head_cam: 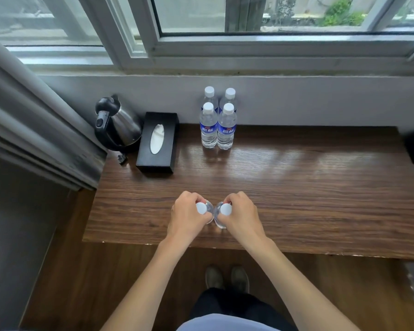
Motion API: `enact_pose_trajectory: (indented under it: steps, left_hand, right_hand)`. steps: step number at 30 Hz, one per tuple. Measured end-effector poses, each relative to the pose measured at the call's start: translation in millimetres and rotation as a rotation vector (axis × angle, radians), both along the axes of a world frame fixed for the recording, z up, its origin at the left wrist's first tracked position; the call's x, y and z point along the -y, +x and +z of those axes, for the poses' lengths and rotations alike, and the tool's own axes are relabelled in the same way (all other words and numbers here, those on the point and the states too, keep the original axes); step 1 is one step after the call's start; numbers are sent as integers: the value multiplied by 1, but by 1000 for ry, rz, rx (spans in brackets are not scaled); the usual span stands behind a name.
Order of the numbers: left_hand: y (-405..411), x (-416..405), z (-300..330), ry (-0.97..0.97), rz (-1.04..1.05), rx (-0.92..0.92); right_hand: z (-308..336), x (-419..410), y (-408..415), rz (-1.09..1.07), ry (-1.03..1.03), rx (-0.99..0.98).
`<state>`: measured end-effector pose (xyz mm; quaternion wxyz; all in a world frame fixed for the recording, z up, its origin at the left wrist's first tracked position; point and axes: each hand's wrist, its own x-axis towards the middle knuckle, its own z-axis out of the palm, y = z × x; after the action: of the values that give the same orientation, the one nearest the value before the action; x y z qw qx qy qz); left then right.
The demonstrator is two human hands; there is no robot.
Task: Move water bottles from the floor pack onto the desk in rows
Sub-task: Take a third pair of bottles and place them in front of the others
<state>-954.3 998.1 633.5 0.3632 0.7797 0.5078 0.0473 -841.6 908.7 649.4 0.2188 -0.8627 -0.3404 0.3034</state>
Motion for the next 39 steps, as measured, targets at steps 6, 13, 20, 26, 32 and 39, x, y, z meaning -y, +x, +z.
enact_pose_trajectory:
  steps: [6,13,20,26,32,39]
  left_hand:
    - [-4,1,-16,149,-64,35]
    - [-10,7,-36,-44,-53,182]
    - [-20,12,-56,-212,89,229]
    - [-27,14,-95,-201,77,271]
    - [-28,2,-132,-177,48,379]
    - [-34,-11,-172,-146,-62,454]
  right_hand:
    - [-10,8,3,47,60,50]
    - [-31,17,1,46,95,132]
    - [-75,48,-1,-52,159,17]
    - [-115,65,2,-75,238,-125]
    - [-143,56,7,-120,335,-201]
    - [-178,47,1,-138,458,-196]
